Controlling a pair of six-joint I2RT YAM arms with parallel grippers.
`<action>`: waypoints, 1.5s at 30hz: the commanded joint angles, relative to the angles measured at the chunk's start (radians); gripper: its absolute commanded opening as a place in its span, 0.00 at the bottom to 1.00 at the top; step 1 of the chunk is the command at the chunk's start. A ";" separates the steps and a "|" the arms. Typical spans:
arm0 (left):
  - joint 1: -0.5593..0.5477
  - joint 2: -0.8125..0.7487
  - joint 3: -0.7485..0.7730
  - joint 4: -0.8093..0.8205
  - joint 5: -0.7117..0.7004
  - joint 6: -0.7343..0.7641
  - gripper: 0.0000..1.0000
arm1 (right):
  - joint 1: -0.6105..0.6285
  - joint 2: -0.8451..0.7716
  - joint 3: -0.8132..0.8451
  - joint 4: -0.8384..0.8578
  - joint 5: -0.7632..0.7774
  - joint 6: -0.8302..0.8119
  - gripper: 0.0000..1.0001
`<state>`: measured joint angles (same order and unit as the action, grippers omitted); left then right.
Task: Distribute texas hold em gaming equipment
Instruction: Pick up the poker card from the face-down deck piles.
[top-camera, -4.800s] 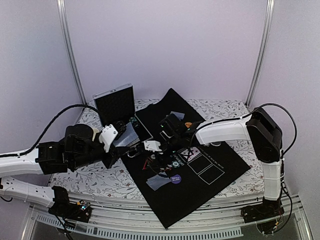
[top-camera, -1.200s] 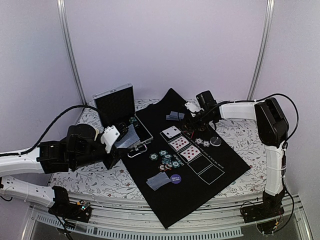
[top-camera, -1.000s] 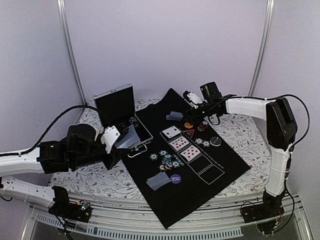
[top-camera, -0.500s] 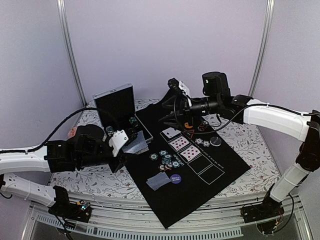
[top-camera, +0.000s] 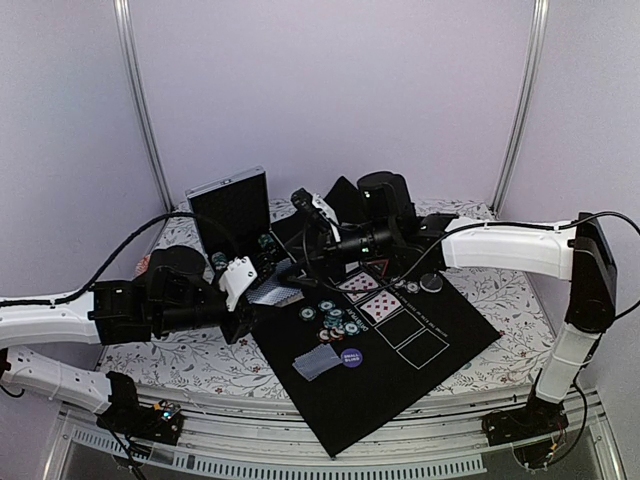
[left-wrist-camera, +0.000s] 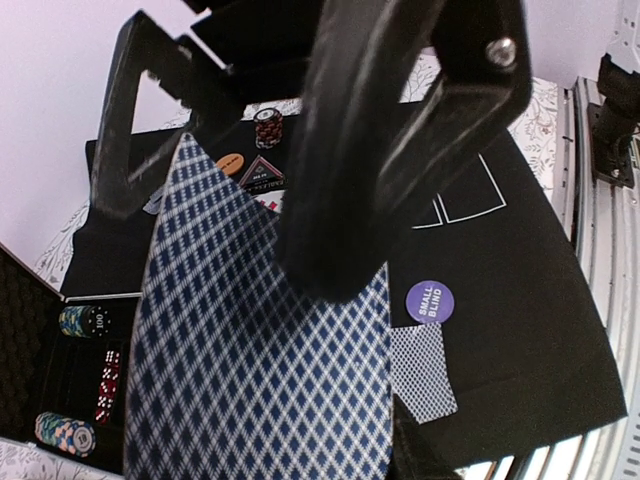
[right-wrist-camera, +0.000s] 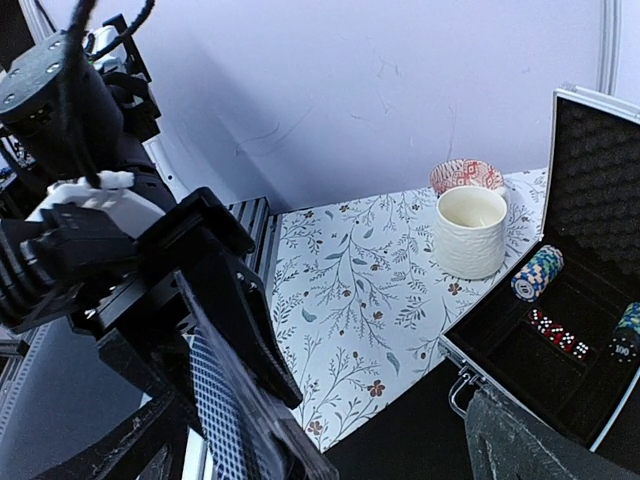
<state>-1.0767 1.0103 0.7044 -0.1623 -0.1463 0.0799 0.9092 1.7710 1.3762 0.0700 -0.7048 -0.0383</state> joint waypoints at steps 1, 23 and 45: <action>0.005 -0.014 0.034 0.040 0.005 0.017 0.35 | 0.020 0.062 0.065 -0.005 0.018 0.092 0.97; 0.004 -0.052 0.009 0.042 -0.017 0.021 0.35 | 0.020 -0.008 0.072 -0.156 0.094 -0.021 0.44; 0.005 -0.068 0.004 0.030 -0.028 0.014 0.35 | 0.019 -0.049 0.104 -0.318 0.156 -0.082 0.03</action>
<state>-1.0767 0.9722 0.7044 -0.1619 -0.1761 0.0891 0.9245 1.7523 1.4487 -0.1871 -0.5911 -0.1078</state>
